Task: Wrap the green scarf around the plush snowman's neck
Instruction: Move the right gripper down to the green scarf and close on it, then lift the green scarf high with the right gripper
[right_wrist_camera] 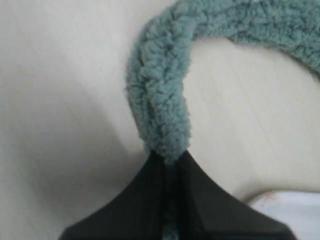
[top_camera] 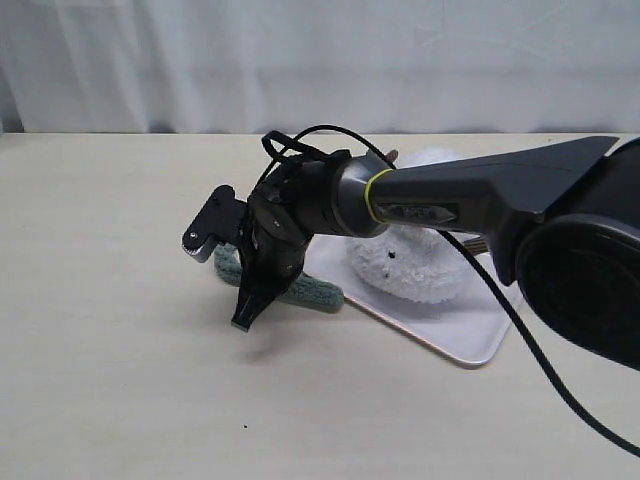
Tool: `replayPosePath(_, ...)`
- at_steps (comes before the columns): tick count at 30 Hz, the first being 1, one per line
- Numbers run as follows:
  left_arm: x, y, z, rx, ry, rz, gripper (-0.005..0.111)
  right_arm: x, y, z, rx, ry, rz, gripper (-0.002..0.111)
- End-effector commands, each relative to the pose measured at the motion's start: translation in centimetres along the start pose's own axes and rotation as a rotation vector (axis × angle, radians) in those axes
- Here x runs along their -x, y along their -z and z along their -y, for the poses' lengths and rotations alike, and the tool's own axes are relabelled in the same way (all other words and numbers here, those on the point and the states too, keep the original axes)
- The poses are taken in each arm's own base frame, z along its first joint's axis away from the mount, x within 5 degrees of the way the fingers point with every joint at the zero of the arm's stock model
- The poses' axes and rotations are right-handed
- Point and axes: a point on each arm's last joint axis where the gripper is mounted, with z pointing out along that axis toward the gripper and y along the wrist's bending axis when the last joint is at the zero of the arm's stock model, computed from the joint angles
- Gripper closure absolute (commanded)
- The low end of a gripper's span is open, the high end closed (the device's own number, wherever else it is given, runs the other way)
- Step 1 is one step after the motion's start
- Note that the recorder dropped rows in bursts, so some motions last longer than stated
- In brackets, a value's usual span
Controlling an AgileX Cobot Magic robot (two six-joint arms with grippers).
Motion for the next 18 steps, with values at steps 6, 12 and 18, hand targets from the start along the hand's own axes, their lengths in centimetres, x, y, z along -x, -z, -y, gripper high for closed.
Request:
replayPosePath(6, 0.0, 0.0, 0.0, 0.001, 0.003, 0.014, 0.107, 2.3, 10.5, -0.7, -0.044, 0.055, 0.058, 0.104)
replayPosePath(12, 0.0, 0.0, 0.0, 0.001, 0.003, 0.014, 0.107, 2.6, 20.9, -1.5, -0.217, 0.047, 0.136, 0.104)
replayPosePath(18, 0.0, 0.0, 0.0, 0.001, 0.003, 0.014, 0.107, -0.2, 29.6, -0.4, -0.281, -0.086, 0.206, 0.104)
